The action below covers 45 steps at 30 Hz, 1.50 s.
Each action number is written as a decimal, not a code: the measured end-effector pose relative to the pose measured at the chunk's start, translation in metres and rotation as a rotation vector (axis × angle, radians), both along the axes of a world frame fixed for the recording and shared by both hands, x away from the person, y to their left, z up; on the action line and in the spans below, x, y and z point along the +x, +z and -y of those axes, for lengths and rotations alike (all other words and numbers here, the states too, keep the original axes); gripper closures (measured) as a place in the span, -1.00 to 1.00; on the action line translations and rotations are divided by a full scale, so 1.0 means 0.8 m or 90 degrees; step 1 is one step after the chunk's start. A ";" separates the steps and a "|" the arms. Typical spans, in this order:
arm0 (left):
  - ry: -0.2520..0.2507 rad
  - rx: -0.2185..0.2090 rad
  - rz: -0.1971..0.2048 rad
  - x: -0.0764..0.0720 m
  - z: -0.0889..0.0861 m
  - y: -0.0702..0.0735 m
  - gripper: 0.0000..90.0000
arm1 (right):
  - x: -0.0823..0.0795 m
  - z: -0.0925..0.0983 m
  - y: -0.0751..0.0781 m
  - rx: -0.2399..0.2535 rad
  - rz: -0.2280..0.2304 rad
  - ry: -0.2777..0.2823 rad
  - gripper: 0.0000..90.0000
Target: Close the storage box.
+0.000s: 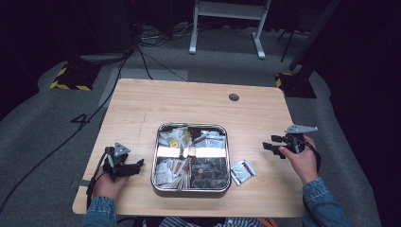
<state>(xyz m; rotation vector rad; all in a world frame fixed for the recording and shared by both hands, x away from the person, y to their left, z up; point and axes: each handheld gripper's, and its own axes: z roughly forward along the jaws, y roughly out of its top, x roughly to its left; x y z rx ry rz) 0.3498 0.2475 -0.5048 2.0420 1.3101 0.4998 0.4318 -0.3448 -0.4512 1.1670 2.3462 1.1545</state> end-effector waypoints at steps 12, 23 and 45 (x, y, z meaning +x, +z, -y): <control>-0.003 0.001 -0.001 0.001 0.000 0.000 -0.53 | 0.006 -0.005 -0.033 -0.020 -0.012 0.006 -0.13; -0.003 0.002 -0.001 0.001 0.000 0.000 -0.53 | 0.005 -0.016 -0.047 -0.036 0.020 0.018 -0.16; -0.003 0.001 -0.001 0.001 0.000 0.000 -0.53 | 0.013 -0.030 -0.068 -0.085 0.005 0.018 -1.00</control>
